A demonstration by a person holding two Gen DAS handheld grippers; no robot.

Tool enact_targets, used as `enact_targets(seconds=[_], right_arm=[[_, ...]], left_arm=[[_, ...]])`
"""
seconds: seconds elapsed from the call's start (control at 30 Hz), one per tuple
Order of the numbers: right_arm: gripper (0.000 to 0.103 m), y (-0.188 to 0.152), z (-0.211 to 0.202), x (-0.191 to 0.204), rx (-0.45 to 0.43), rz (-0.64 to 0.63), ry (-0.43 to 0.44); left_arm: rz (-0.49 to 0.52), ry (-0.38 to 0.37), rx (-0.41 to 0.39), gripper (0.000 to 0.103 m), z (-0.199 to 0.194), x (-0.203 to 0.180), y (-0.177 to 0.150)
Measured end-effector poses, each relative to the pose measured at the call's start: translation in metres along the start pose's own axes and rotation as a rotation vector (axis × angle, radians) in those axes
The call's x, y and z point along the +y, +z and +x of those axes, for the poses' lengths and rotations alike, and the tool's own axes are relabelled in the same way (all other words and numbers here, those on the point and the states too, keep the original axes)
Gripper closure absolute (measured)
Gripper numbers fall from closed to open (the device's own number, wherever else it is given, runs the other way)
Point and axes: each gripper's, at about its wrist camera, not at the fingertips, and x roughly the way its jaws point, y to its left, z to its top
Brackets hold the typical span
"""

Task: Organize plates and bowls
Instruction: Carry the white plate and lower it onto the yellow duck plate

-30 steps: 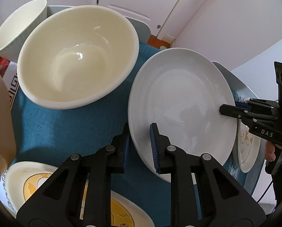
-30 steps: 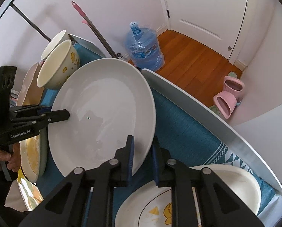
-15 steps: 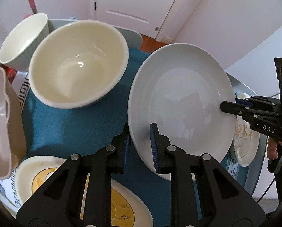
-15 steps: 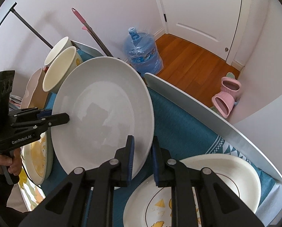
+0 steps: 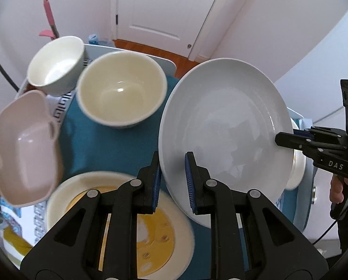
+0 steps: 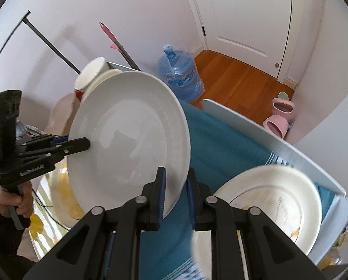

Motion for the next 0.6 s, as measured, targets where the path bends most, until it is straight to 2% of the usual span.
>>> enact_targets(seconds=[0.13, 0.23, 0.4, 0.6], right_arm=[[0.087, -0.021, -0.01, 0.036, -0.038, 0.067, 0.005], [0.087, -0.039, -0.01, 0.065, -0.054, 0.125, -0.011], [0.087, -0.068, 0.008, 0.109, -0.046, 0.228, -0.065], [0.087, -0.093, 0.033, 0.145, -0.038, 0.324, -0.113]], left_arm=[[0.036, -0.011, 0.002, 0.086, -0.024, 0.019, -0.016], [0.068, -0.034, 0.027, 0.086, -0.041, 0.048, -0.03], [0.11, -0.063, 0.094, 0.085, -0.041, 0.086, -0.049], [0.134, -0.118, 0.176, 0.085, -0.025, 0.123, -0.068]])
